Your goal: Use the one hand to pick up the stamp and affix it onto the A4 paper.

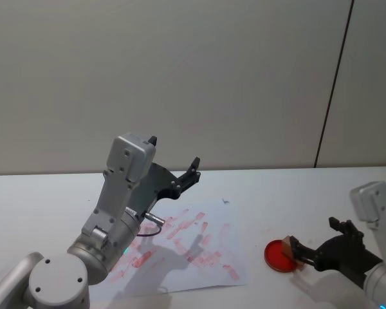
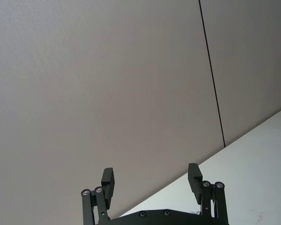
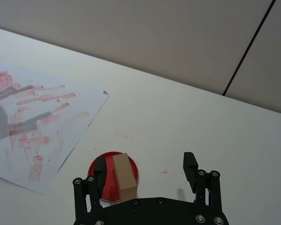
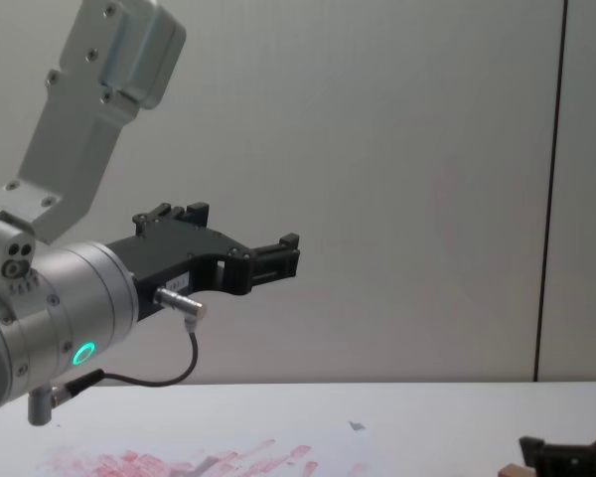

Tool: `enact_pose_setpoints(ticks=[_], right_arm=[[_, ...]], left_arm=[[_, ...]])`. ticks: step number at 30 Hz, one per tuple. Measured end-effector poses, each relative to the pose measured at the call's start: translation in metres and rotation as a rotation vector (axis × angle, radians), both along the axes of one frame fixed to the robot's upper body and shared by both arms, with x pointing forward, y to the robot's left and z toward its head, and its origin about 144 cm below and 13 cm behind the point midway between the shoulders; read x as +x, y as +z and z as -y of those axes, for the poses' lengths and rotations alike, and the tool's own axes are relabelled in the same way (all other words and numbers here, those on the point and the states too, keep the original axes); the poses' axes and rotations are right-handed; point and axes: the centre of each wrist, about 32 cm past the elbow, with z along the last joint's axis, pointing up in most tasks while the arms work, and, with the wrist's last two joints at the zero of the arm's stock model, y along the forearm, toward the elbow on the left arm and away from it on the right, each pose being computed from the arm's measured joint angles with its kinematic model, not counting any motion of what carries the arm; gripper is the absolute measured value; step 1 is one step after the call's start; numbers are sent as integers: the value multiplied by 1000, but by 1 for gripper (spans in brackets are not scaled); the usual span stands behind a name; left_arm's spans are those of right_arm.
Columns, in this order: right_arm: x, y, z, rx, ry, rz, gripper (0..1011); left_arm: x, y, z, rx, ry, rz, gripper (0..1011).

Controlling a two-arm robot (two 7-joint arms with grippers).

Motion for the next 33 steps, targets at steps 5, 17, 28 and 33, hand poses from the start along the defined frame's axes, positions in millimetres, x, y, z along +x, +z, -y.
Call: enact_pose_setpoints(ticks=[5,17,28,33], right_arm=[[6,-5,-6,-21,14,-19,1001],[17,-16,-13,-64,37,-56,1001],[22,-22,-15,-87,48,-74,879],[24,-24,-16,-93,52,-79,738]], left_arm=[[0,0,0,0,0,0,1001],[0,0,0,0,0,0,1001],[0,0,0,0,0,0,1001],[0,0,0,0,0,0,1001]])
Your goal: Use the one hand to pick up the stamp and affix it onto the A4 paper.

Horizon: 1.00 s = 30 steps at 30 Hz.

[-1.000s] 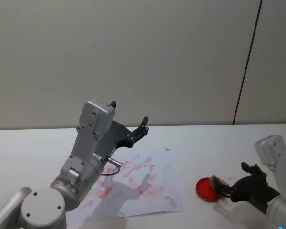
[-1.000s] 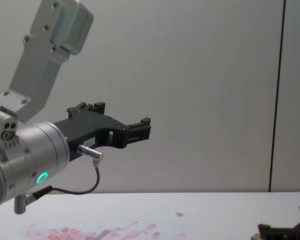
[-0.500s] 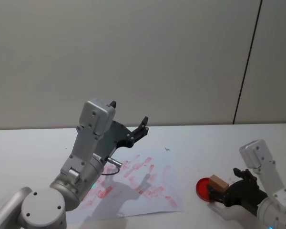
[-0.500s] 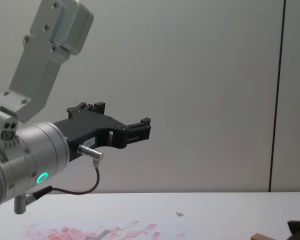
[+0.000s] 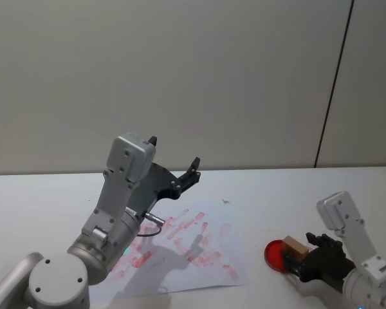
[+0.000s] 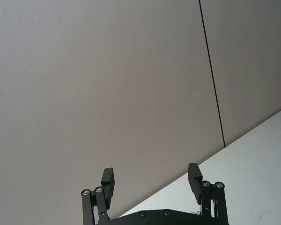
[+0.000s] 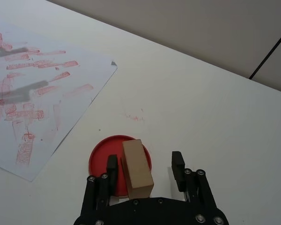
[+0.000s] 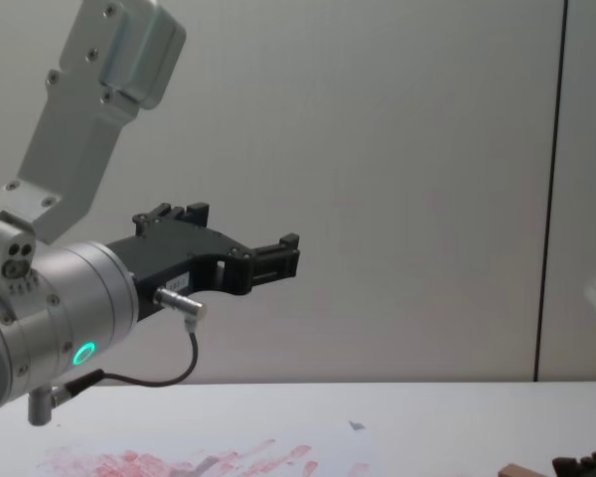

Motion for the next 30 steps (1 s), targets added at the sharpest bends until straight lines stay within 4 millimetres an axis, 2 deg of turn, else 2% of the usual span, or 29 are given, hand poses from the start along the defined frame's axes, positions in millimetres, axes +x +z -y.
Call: enact_pose_setpoints(ticks=[2,6,14,15,17,30], right_arm=[[0,0,0,-1,1,-2,704],[1,-1,0,-4,2,-4,544],[2,-2,-1,-7,4,-6,304],[2,-2,-1,-7,4,-6,304],[2,-2,-1,-6,5,-4,225],[6,4,-10,78,38,81,220]], left_arm=[[0,0,0,0,0,0,1001],[0,0,0,0,0,0,1001],[0,0,0,0,0,0,1001],[0,0,0,0,0,0,1001],[0,0,0,0,0,0,1001],[0,0,0,0,0,0,1001]])
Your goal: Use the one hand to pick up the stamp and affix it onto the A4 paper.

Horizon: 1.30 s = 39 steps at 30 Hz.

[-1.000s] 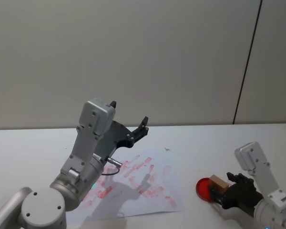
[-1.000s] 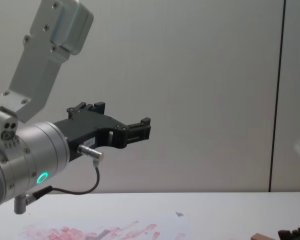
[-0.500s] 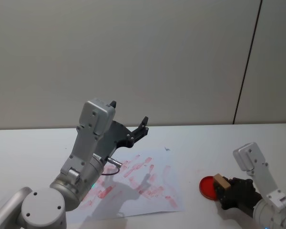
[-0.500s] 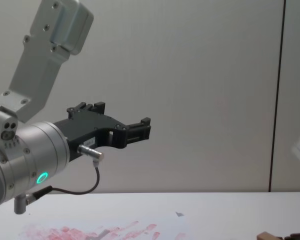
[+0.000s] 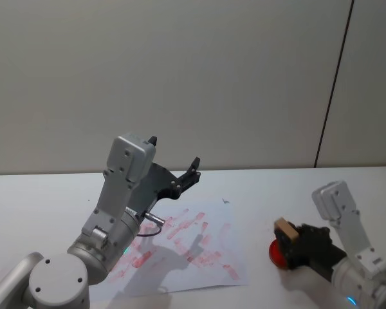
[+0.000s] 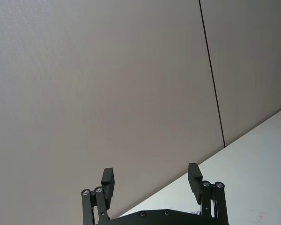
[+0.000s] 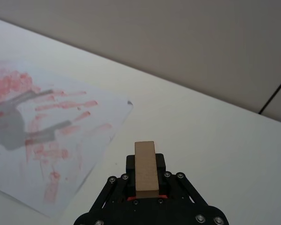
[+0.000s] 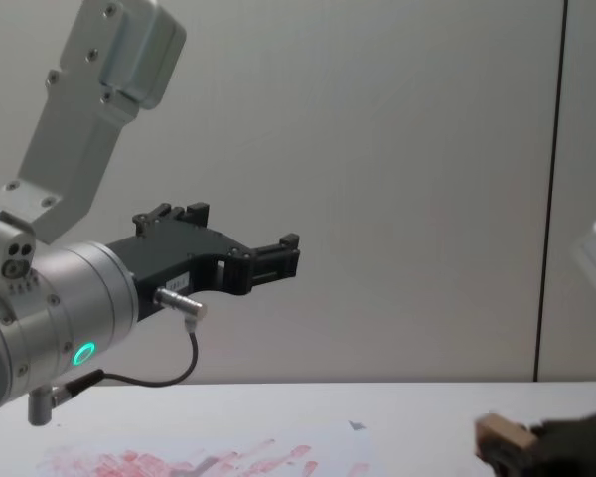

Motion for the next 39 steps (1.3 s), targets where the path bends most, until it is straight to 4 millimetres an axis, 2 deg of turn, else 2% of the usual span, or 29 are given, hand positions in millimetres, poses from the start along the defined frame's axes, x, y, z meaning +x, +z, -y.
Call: enact_pose_setpoints(ticks=[6,10,19,30,39], right_arm=[[5,9,-12,74,36,59,220],[12,17,-27,135,76,91,220],[21,21,-50,173,135,90,221],[30,15,-72,106,189,37,221],[35,1,-92,4,215,-48,220]], left_arm=[[0,0,0,0,0,0,1001],[0,0,0,0,0,0,1001],[0,0,0,0,0,0,1001],[0,0,0,0,0,0,1002],[0,0,0,0,0,0,1001]])
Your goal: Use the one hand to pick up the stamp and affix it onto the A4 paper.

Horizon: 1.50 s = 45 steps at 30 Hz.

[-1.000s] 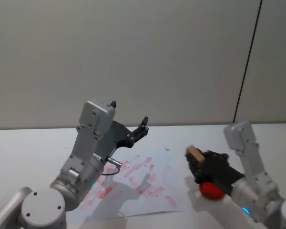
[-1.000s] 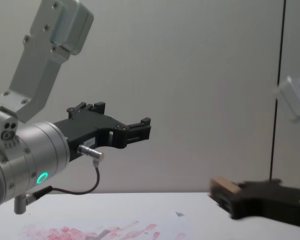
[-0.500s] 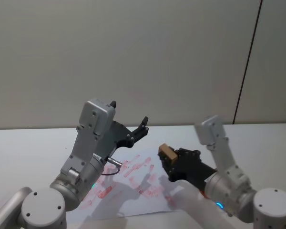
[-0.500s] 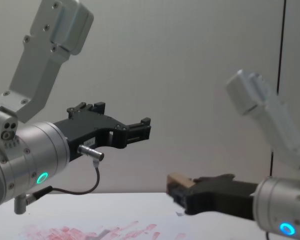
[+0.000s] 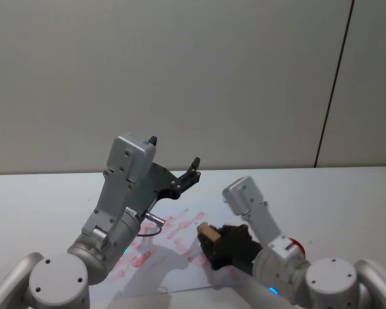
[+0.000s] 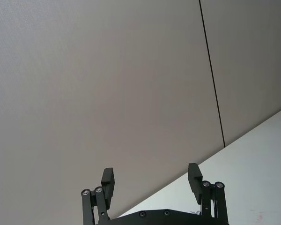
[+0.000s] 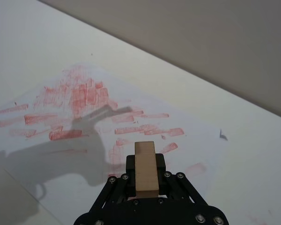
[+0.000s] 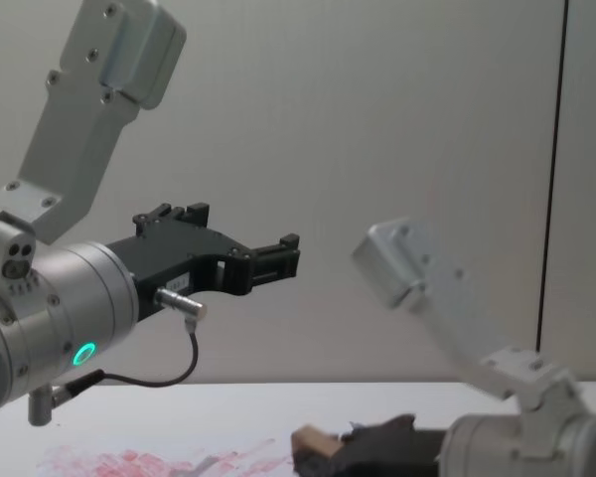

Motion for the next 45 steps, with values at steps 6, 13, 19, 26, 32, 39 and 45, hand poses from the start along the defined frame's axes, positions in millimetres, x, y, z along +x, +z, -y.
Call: enact_pose_setpoints(ticks=[6,13,19,26,32,39,45], right_arm=[[1,-6,-11,-34,-4,-36,221],[2,-10,-22,-61,-23,-67,221],[2,-10,-26,-68,-45,-76,221],[4,-7,-26,-70,-83,-90,221],[5,-1,-23,-53,-106,-87,220],[5,15,-17,16,-115,-59,221],[2,32,-4,89,-128,-23,221]], left_arm=[[0,0,0,0,0,0,1001],[0,0,0,0,0,0,1001],[0,0,0,0,0,0,1002],[0,0,0,0,0,0,1001],[0,0,0,0,0,0,1001],[0,0,0,0,0,0,1001],[0,0,0,0,0,0,1001]])
